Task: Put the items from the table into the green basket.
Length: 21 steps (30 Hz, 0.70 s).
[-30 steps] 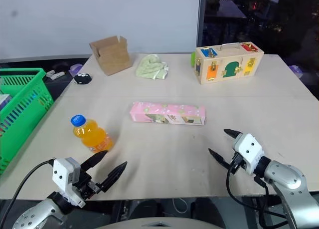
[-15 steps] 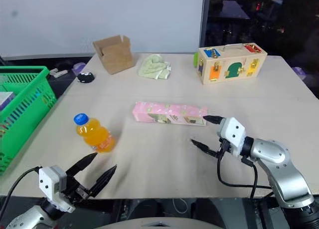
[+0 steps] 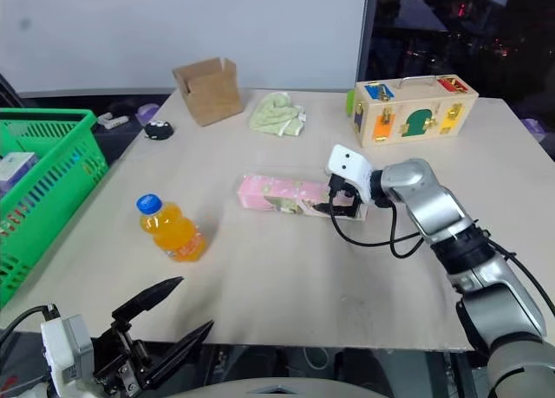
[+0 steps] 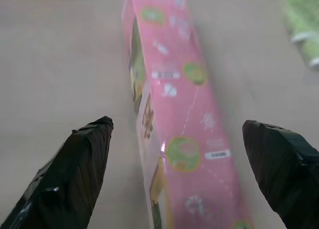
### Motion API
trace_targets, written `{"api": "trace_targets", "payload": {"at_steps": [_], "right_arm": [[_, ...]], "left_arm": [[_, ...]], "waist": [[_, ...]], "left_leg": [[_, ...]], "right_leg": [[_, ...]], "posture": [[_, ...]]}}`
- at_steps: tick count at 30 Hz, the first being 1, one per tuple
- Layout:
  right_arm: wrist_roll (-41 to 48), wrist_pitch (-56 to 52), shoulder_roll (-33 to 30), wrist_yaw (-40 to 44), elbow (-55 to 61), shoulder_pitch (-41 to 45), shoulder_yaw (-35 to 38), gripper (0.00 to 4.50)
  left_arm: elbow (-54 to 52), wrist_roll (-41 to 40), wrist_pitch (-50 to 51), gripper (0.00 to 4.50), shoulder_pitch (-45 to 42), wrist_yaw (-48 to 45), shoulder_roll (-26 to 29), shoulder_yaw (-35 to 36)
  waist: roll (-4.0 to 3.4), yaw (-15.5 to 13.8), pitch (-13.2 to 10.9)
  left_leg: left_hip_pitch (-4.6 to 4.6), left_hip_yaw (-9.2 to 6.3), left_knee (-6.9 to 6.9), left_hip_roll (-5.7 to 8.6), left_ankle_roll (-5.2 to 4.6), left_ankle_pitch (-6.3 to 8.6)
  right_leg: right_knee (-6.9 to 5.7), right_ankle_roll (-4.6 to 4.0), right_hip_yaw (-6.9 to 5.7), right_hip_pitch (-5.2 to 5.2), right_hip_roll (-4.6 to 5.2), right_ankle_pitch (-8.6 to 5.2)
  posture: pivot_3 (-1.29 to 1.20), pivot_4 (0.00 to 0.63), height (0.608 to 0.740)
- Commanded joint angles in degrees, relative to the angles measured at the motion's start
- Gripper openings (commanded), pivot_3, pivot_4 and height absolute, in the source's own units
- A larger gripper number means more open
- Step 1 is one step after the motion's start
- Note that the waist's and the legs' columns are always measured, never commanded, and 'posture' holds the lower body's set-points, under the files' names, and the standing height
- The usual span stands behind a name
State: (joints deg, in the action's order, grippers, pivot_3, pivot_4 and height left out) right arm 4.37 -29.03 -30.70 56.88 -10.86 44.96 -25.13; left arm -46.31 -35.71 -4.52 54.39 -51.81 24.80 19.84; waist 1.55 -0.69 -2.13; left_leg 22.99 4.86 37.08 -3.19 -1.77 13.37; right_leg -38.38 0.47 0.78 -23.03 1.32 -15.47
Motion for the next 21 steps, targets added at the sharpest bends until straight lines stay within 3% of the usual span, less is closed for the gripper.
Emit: {"api": "trace_targets", "payload": {"at_steps": [1,7,21], "right_arm": [[-2.26,2.27,0.63,4.23,-6.92,4.92,-1.10,4.44],[-6.65,4.66,2.06,6.71,-17.36,10.09,-2.58,4.44],[-9.85,-1.89,3.68,11.36,-25.35,11.71,-2.40,4.44]], "left_arm": [[-4.26,-2.50,3.74,4.50,-1.89,5.02,1.55,1.42],[-1.87,0.83,4.41,4.50,-1.53,6.77,0.34,0.08],[-1.30,2.76,-0.67,4.50,0.06,5.20,-2.87,-1.37]], "waist": [[-0.11,-0.46,-0.07],[-0.17,-0.93,-0.10],[-0.22,-2.08,-0.13]], "left_leg": [[0.02,0.01,0.00,0.00,-0.01,0.00],[-0.06,0.14,0.02,-0.02,-0.02,0.00],[0.07,0.32,0.01,-0.05,-0.04,0.04]], "right_leg": [[0.00,0.00,-0.01,-0.01,-0.12,0.00],[-0.04,0.02,-0.04,-0.01,-0.34,0.01],[-0.06,0.01,0.11,-0.31,-0.20,0.01]], "posture": [[0.19,0.000,0.740],[0.22,0.000,0.740],[0.22,0.000,0.740]]}}
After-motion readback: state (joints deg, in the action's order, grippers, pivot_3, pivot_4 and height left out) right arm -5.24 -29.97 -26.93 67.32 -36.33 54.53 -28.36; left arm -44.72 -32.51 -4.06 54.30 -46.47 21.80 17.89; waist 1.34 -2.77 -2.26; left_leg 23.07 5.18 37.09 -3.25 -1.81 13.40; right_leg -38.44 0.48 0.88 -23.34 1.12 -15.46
